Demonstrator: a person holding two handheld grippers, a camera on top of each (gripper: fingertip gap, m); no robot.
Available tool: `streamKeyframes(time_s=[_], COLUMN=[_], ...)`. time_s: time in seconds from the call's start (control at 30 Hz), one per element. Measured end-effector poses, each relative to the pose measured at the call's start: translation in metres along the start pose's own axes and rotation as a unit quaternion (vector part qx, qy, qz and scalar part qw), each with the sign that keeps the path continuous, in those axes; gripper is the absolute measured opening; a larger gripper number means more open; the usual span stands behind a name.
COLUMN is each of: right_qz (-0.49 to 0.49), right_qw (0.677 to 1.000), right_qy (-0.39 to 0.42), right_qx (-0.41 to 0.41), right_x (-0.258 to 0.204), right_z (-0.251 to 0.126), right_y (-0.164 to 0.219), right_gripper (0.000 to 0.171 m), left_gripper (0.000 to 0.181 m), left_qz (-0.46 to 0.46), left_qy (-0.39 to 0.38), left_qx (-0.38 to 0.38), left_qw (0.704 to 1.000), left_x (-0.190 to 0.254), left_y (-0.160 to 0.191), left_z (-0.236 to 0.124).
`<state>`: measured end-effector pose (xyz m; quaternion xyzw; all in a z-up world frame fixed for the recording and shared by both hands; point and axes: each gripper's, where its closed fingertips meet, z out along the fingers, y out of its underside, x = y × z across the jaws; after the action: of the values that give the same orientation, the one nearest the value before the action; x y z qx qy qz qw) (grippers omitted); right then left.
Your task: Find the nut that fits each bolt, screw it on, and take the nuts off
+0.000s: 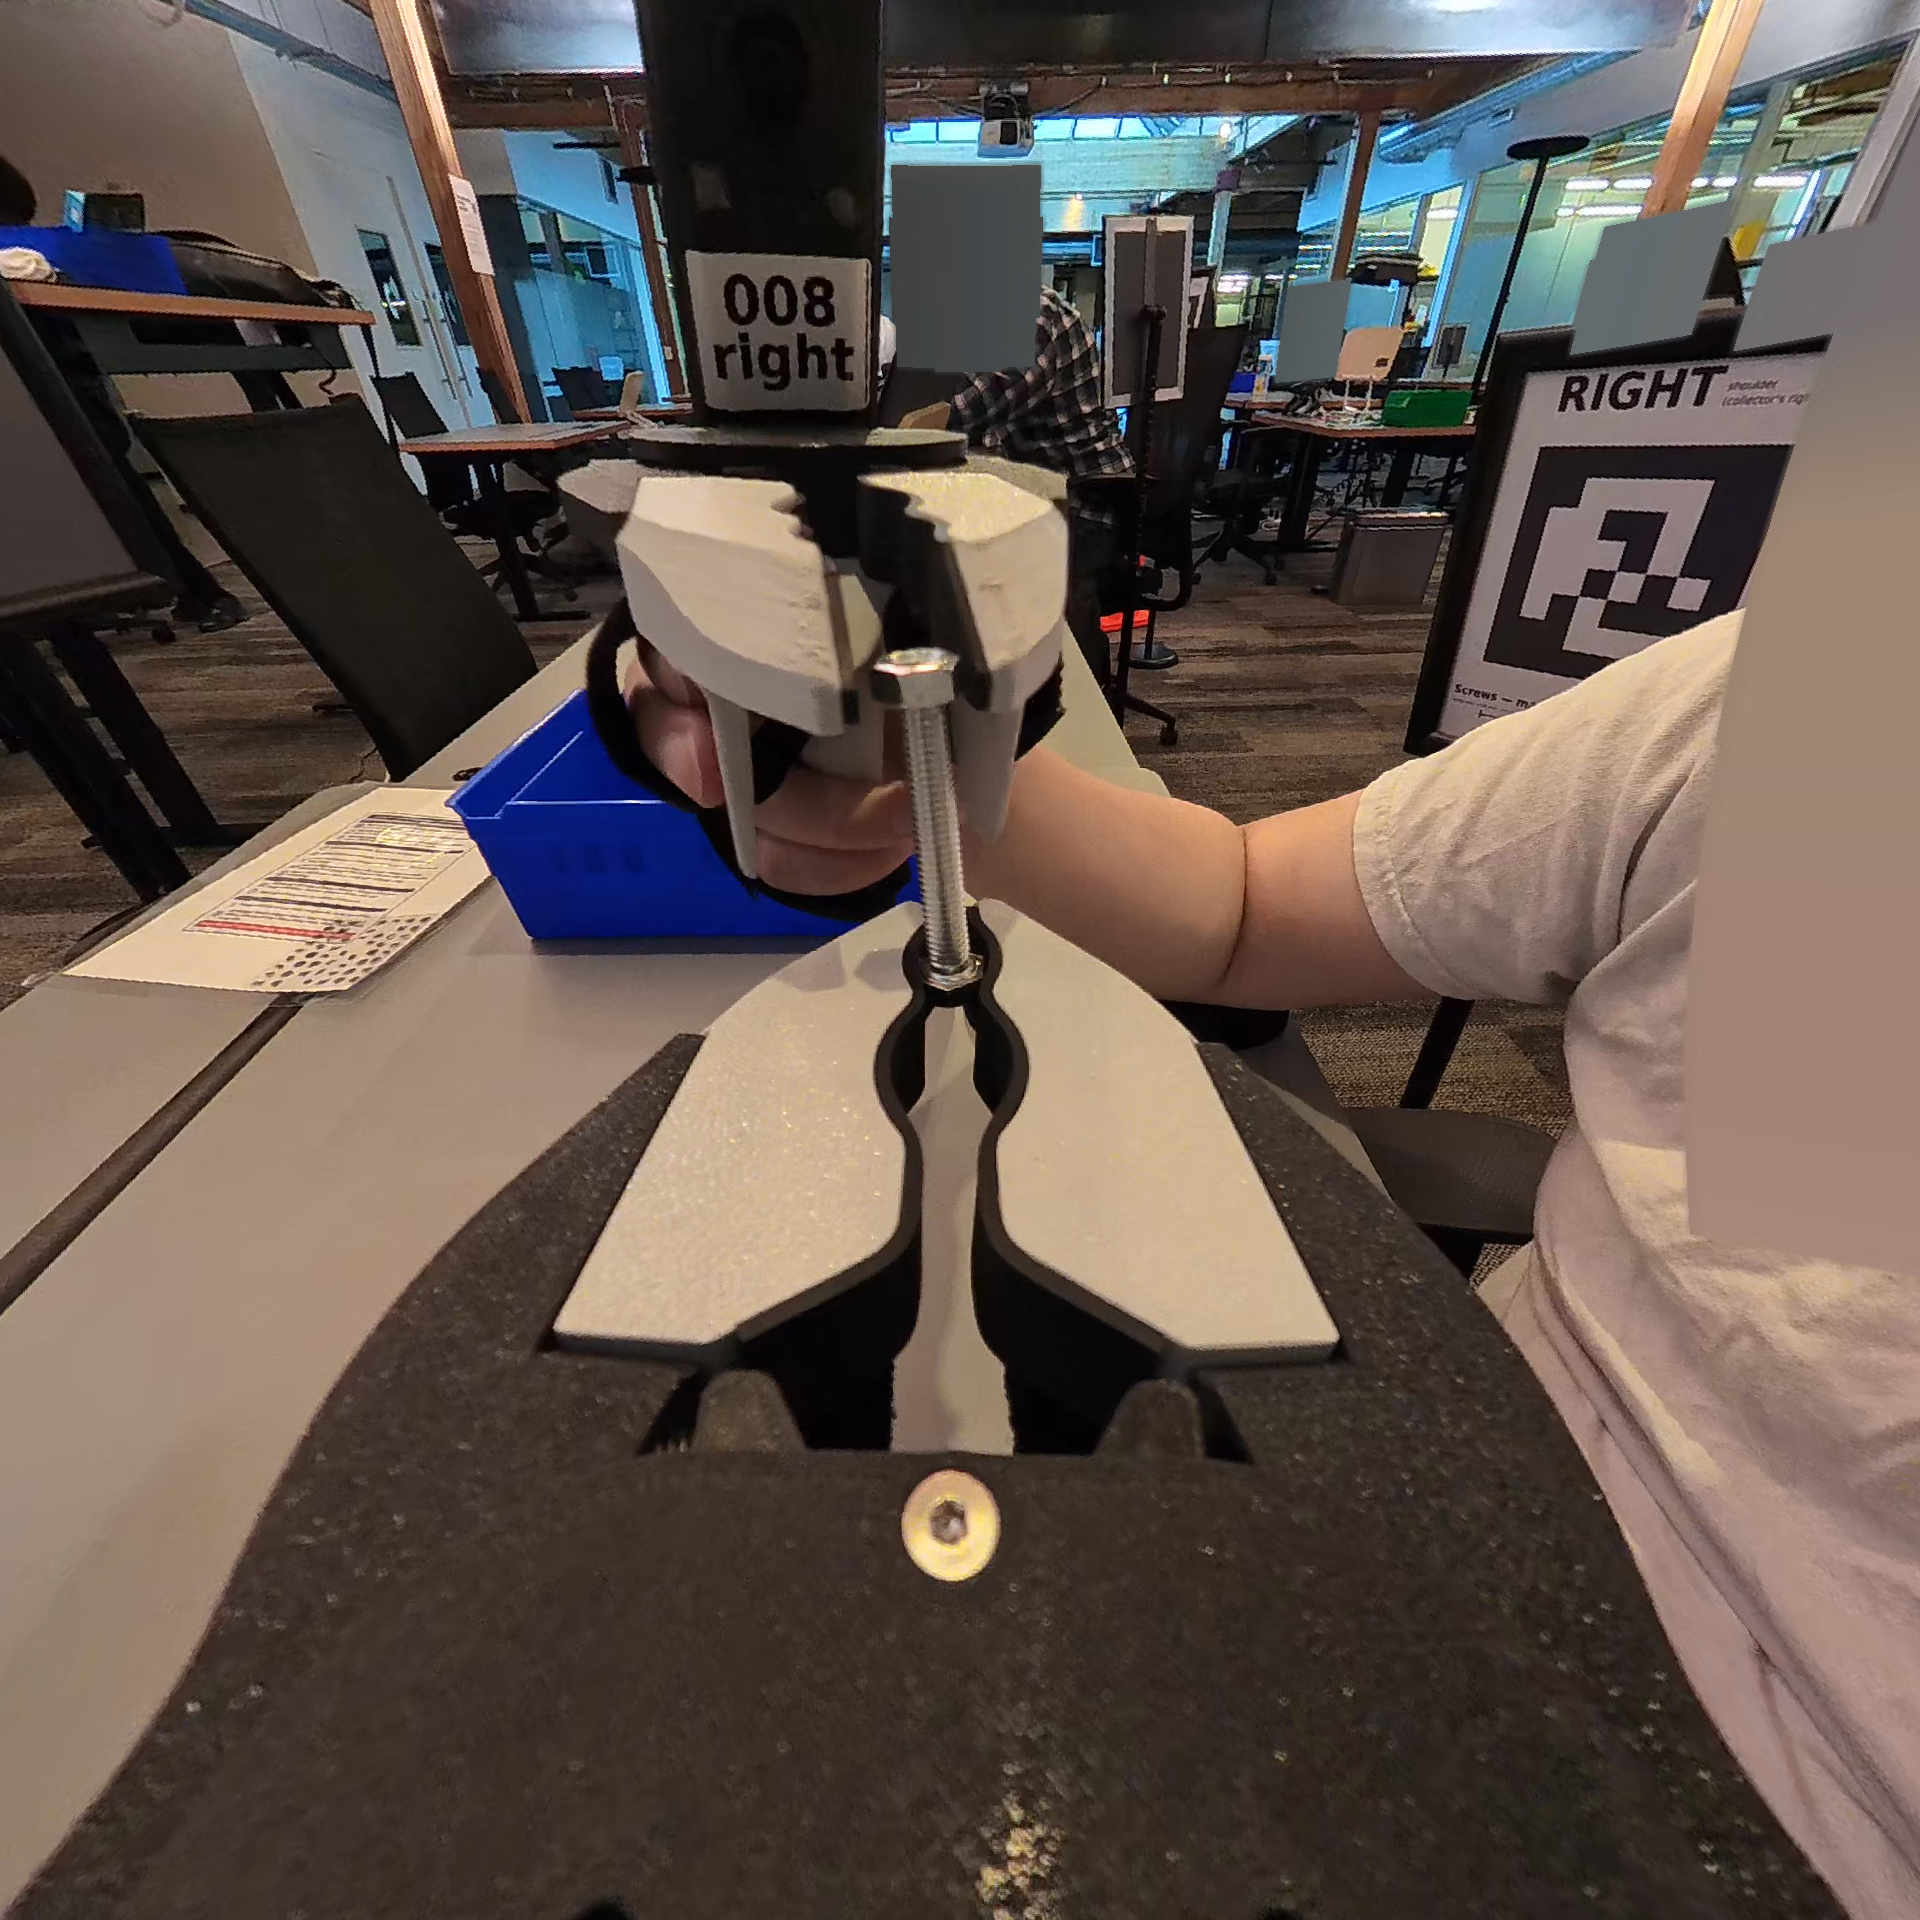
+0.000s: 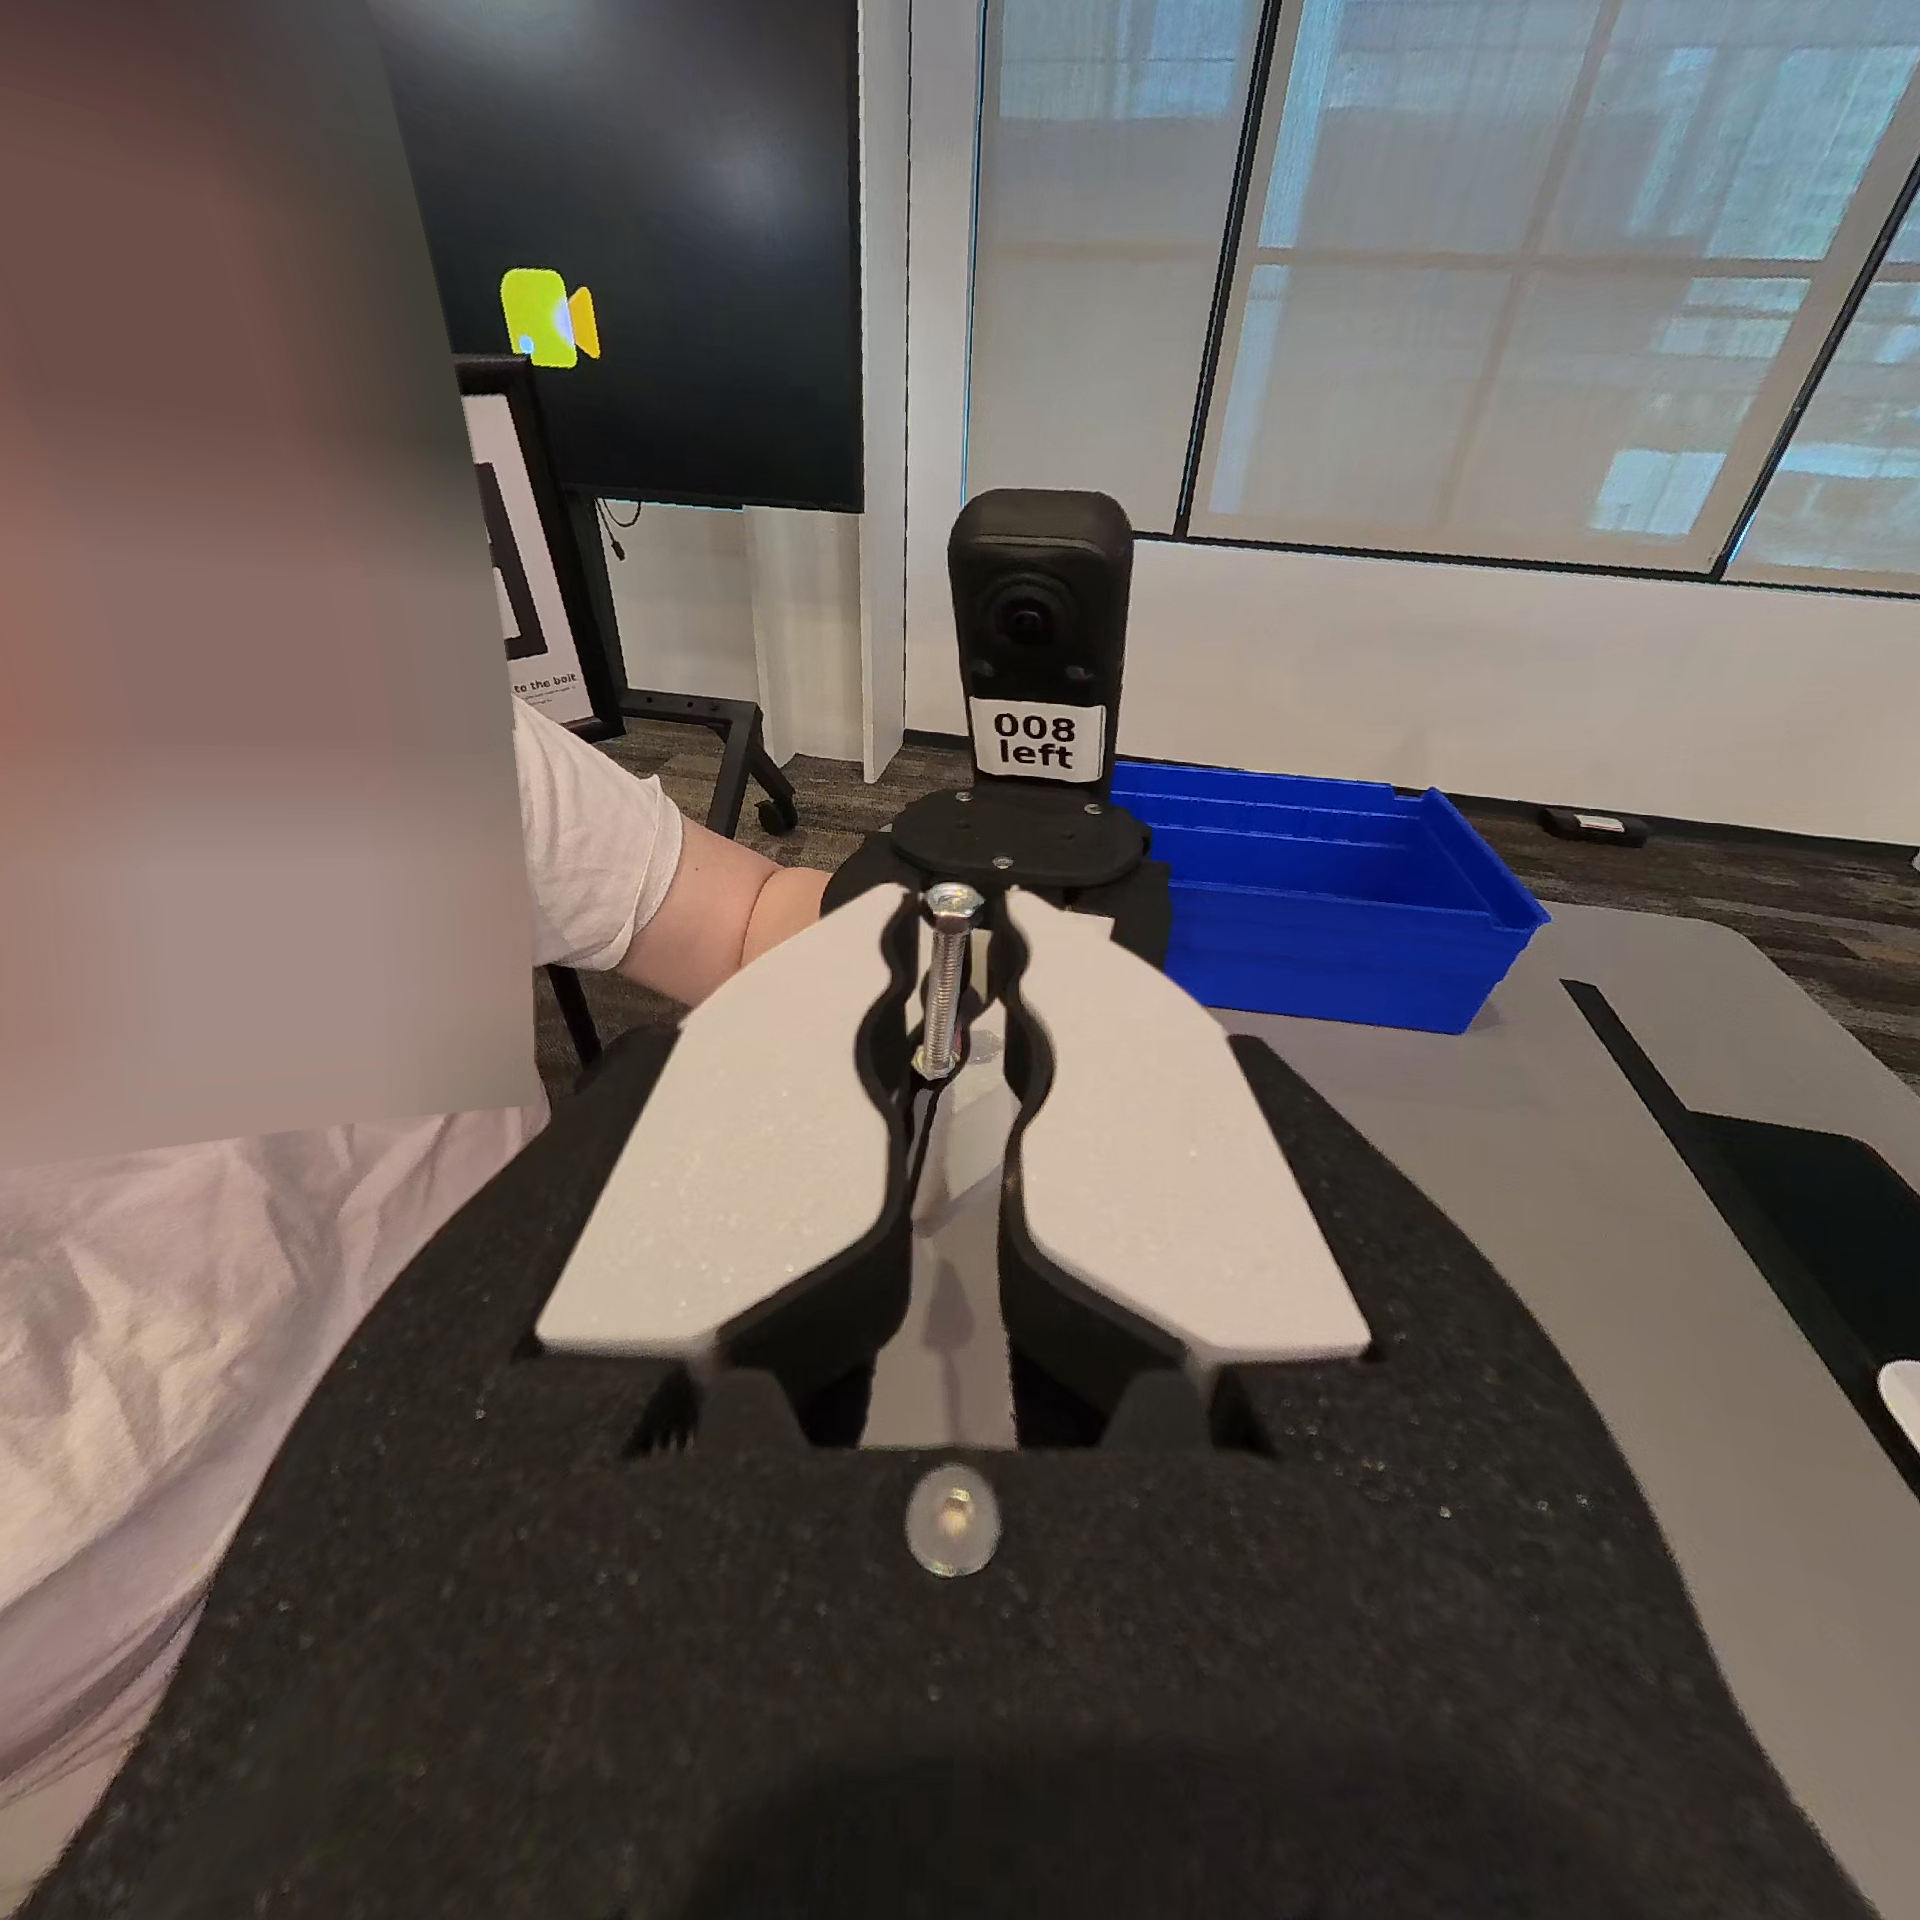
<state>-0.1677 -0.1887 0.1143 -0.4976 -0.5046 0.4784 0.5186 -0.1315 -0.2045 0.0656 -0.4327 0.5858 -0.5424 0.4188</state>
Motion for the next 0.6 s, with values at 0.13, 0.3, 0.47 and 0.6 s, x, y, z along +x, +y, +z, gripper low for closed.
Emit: streamKeyframes(time_s=[0.13, 0.3, 0.47, 0.6], right_qz=[-0.002, 0.009, 0.01, 0.014], right_qw=[1.0, 0.998, 0.991, 0.982], right_qy=[-0.004, -0.053, -0.127, -0.172], right_qx=[0.001, 0.014, 0.048, 0.081], right_x=[-0.001, -0.012, -0.029, -0.039], right_z=[0.0, -0.002, -0.002, -0.001], right_y=[0.0, -0.001, -0.002, -0.003], right_gripper=[0.011, 0.011, 0.011, 0.011], left_gripper=[0.003, 0.003, 0.003, 0.003], left_qz=[-0.001, -0.032, -0.067, -0.098], left_qy=[0.007, 0.077, 0.168, 0.225], left_qx=[0.0, 0.014, 0.031, 0.042], left_qw=[1.0, 0.996, 0.983, 0.968], left_x=[0.002, 0.019, 0.044, 0.058], left_y=[0.0, -0.002, -0.005, -0.008], left_z=[0.0, 0.001, 0.002, 0.0])
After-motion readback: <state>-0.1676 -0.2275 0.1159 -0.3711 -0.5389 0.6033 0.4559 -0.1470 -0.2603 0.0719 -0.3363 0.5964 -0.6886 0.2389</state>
